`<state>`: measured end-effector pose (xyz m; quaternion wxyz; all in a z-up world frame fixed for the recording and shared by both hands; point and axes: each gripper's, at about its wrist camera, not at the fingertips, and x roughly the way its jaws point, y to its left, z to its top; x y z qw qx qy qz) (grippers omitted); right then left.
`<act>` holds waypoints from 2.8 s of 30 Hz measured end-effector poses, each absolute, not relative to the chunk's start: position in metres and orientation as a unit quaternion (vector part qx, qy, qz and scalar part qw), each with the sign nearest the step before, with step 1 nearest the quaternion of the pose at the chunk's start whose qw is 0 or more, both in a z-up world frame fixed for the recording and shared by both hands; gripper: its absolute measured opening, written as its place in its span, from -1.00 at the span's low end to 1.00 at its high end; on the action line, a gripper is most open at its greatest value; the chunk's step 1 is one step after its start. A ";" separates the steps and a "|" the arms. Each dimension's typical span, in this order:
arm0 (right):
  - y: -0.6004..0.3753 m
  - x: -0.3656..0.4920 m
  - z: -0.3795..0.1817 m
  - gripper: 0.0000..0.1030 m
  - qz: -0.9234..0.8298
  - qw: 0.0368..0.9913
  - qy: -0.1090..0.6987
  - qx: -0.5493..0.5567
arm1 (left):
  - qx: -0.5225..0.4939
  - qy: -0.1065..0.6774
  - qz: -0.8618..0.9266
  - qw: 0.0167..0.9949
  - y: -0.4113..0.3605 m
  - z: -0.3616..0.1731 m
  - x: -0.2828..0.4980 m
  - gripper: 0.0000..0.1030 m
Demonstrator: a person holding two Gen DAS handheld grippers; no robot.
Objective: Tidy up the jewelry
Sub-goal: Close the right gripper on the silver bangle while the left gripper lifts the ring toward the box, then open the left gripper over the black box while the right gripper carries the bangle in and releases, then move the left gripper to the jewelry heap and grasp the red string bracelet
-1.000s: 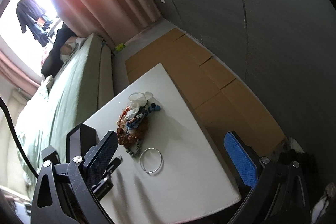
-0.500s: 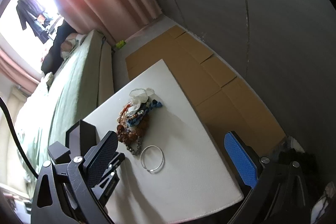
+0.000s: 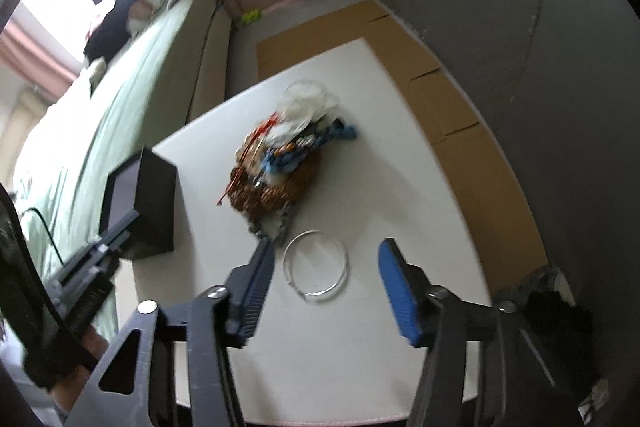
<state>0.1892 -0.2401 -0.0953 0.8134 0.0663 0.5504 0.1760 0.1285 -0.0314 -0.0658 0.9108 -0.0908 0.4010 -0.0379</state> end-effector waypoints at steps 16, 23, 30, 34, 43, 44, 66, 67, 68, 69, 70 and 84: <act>-0.187 0.185 -0.133 -0.32 0.181 0.782 0.595 -0.043 | -0.108 0.377 -0.019 0.920 0.010 -0.046 0.104 -0.77; -0.167 0.178 -0.136 -0.92 0.170 0.785 0.591 -0.080 | -0.112 0.366 -0.013 0.924 0.018 -0.037 0.097 -0.77; -0.167 0.174 -0.109 -0.93 0.213 0.799 0.562 -0.012 | -0.128 0.353 0.002 0.927 0.037 -0.031 0.091 -0.77; -0.162 0.168 -0.090 -0.93 0.237 0.804 0.544 0.027 | -0.145 0.345 0.008 0.927 0.051 -0.031 0.094 -0.77; -0.140 0.167 -0.068 -0.93 0.278 0.811 0.512 0.061 | -0.191 0.356 0.006 0.915 0.072 -0.030 0.108 -0.22; -0.138 0.168 -0.065 -0.93 0.284 0.810 0.509 0.063 | -0.192 0.352 0.011 0.916 0.074 -0.029 0.107 0.02; -0.066 0.175 -0.053 -0.93 0.403 0.785 0.458 0.109 | -0.246 0.321 0.088 0.910 0.138 -0.029 0.084 0.60; -0.064 0.175 -0.053 -0.93 0.412 0.782 0.454 0.114 | -0.245 0.321 0.089 0.910 0.138 -0.029 0.084 0.60; -0.060 0.176 -0.054 -0.92 0.420 0.778 0.452 0.118 | -0.245 0.321 0.090 0.910 0.138 -0.030 0.084 0.60; -0.057 0.175 -0.054 -0.91 0.424 0.777 0.451 0.115 | -0.245 0.321 0.090 0.910 0.137 -0.030 0.084 0.60; -0.053 0.176 -0.057 -0.85 0.421 0.776 0.459 0.103 | -0.245 0.322 0.089 0.910 0.136 -0.031 0.084 0.60; -0.149 0.194 -0.051 0.20 0.327 0.806 0.466 0.161 | -0.219 0.332 0.043 0.916 0.081 -0.031 0.103 0.60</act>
